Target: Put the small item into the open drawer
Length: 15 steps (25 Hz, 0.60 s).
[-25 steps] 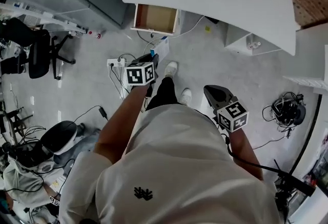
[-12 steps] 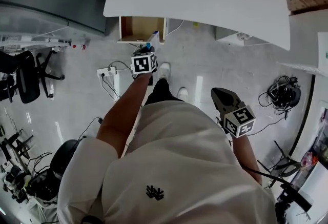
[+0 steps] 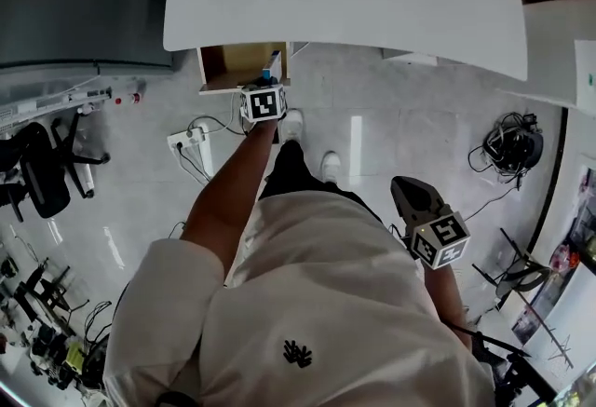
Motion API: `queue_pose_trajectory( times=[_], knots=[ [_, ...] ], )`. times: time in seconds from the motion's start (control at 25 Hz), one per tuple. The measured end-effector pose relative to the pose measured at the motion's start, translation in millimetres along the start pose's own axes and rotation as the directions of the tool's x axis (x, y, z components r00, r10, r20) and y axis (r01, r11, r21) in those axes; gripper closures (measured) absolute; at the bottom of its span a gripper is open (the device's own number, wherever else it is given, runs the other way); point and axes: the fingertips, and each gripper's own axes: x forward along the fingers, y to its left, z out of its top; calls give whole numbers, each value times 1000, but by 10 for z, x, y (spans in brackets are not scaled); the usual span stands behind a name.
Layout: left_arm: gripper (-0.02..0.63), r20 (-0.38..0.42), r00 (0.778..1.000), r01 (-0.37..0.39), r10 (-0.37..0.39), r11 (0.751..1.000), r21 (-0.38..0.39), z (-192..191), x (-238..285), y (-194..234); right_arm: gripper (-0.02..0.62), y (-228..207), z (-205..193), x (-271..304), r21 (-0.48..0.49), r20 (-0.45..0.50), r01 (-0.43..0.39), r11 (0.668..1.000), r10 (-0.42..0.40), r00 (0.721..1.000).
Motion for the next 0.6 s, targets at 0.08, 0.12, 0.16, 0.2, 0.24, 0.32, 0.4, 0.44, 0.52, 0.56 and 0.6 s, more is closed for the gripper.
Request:
queue_pose_trajectory(
  times=[0.08,0.12,0.16,0.2,0.24,0.32,0.4,0.44,0.52,0.56,0.6],
  knots=[
    [515,-30,1000,-3,3,1000,-7,-2,181,5,565,-34,12,33,23,-7,18,1000,-17,1000],
    [515,-44,999,-7,6,1000,-6,3,265,10,565,-48,25,58,33,-11,26,999,-25,1000],
    [515,-57,998,-9,9,1000,-3,10,338,15,565,-59,25,89,43,-16,32,999,-31,999],
    [515,-69,998,-13,13,1000,1,18,408,20,565,-69,25,121,53,-22,37,998,-36,999],
    [515,-79,997,-18,18,1000,6,27,478,24,565,-79,42,151,61,-23,43,997,-41,999],
    [515,-94,995,-24,26,1000,18,50,616,13,565,-102,93,196,76,-23,53,996,-52,998],
    [515,-109,994,-27,31,999,35,60,735,-17,565,-126,129,223,90,-26,64,994,-62,998],
    [515,-116,993,-30,35,998,46,59,789,-35,565,-142,133,229,97,-29,68,993,-66,997],
    [515,-129,990,-40,48,997,63,50,888,-56,565,-178,125,228,112,-35,76,991,-73,997],
    [515,-138,989,-45,53,997,65,37,931,-57,565,-193,109,226,119,-40,79,990,-75,996],
    [515,-146,988,-48,57,997,64,23,972,-54,565,-206,76,225,126,-47,81,989,-76,996]
  ],
)
